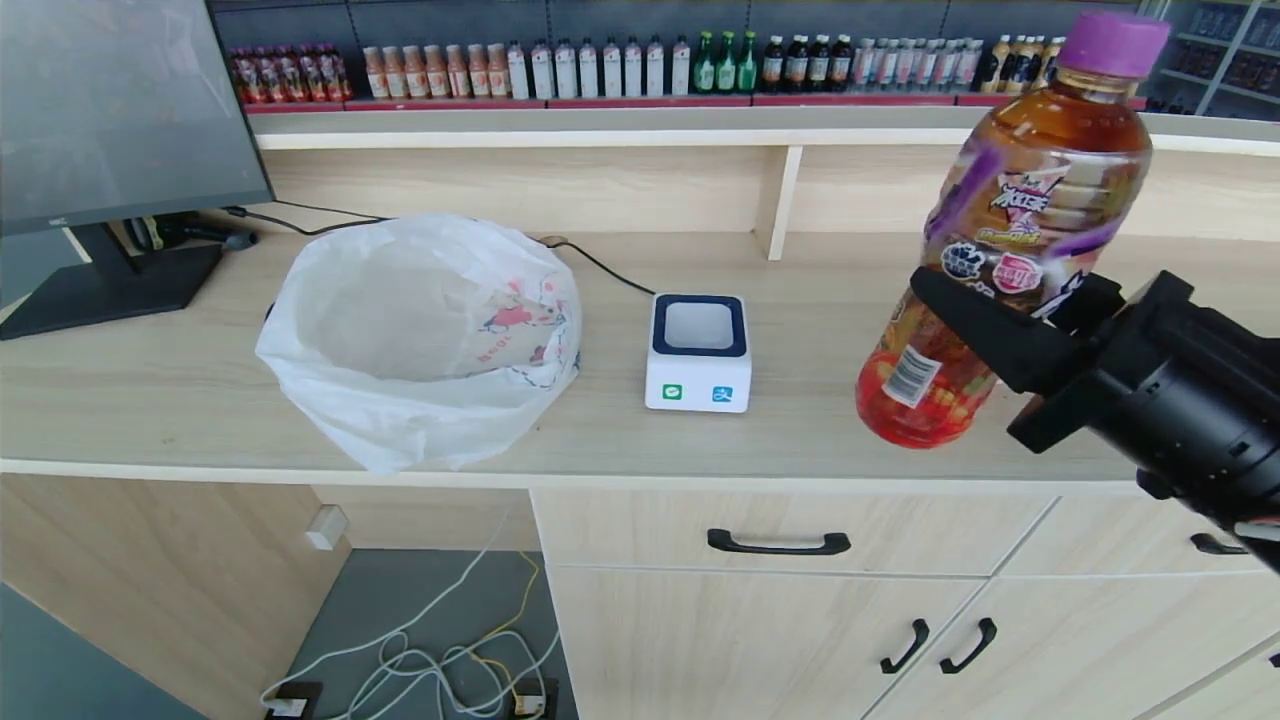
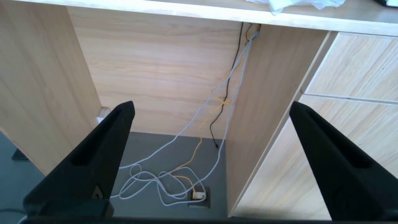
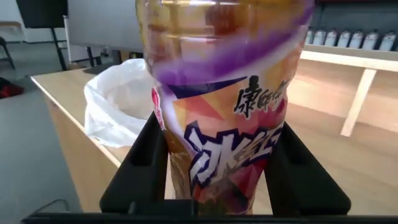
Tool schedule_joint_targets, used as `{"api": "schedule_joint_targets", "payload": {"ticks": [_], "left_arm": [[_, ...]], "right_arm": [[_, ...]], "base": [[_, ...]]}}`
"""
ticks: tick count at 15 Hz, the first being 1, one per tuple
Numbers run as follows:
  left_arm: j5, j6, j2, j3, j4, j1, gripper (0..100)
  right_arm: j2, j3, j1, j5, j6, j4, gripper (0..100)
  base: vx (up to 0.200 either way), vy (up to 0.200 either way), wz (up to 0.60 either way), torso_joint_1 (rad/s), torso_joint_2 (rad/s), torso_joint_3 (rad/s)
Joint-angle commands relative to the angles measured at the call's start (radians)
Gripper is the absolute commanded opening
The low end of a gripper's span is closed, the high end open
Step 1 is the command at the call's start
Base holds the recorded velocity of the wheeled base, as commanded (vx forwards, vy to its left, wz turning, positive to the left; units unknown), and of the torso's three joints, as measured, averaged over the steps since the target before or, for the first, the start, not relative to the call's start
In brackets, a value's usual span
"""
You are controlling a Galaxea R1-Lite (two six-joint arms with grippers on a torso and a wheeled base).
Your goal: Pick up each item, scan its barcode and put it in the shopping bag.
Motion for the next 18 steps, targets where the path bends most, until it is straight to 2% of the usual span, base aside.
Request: {"api": "schedule_joint_targets", "payload": {"ticks": [1,3,4,10,18], "left_arm": [[0.000,0.000,0.000,0.000,0.000,0.000,100],[0.000,0.000,0.000,0.001,0.000,0.000,100],[0.000,0.000,0.000,0.001,0.000,0.000,100],[0.000,0.000,0.000,0.001,0.000,0.000,100],[0.000,-0.003,0.000,0.001,0.000,0.000,100]], "right_arm": [[-0.010,-0.011,-0.049,-0.032,-0.012,0.008,0],[-0.010,0.038,-0.066,-0.168,-0.018,-0.001,0],[-0.009,0.049,-0.068,-0.205,-0.018,-0.038,0],[-0.033,0.118,-0.098,-0.213,-0.038,-0.088,0],[-0.017,0.130,-0.091,-0.200,0.007,-0.107,0]], "base": [[0.000,0.000,0.00,0.000,0.00,0.000],[0.000,0.000,0.00,0.000,0.00,0.000],[0.000,0.000,0.00,0.000,0.00,0.000],[0.000,0.000,0.00,0.000,0.00,0.000],[0.000,0.200,0.00,0.005,0.00,0.003]]}}
